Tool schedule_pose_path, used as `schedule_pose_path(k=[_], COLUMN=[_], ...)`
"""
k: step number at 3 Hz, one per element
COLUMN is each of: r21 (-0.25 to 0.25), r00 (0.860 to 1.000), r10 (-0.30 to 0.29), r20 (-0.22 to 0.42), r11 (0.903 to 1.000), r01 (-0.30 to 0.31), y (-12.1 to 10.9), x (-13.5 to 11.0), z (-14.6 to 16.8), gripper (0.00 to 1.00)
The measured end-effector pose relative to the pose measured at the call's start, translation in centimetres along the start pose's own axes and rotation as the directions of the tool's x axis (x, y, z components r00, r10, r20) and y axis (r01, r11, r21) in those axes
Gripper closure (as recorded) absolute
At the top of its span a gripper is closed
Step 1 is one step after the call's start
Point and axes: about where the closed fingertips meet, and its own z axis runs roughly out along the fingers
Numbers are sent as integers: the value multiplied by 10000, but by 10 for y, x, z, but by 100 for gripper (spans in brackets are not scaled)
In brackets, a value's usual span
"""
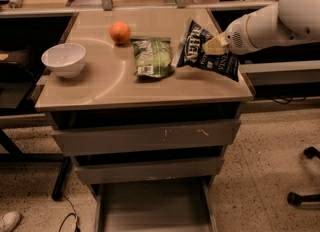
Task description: Pick blue chip bag from bottom drawer and place on counter
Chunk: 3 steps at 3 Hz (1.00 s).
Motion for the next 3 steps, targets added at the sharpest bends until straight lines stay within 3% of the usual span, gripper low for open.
schedule_pose_path(k=[2,3], r21=[-325,-328], r00=[9972,9971], r10=[580,582], r20=[-480,-484], r11=[9977,9977], r01=[-596,-599], y=[-9,-9], x=[31,32], z=[35,35], gripper=[100,81])
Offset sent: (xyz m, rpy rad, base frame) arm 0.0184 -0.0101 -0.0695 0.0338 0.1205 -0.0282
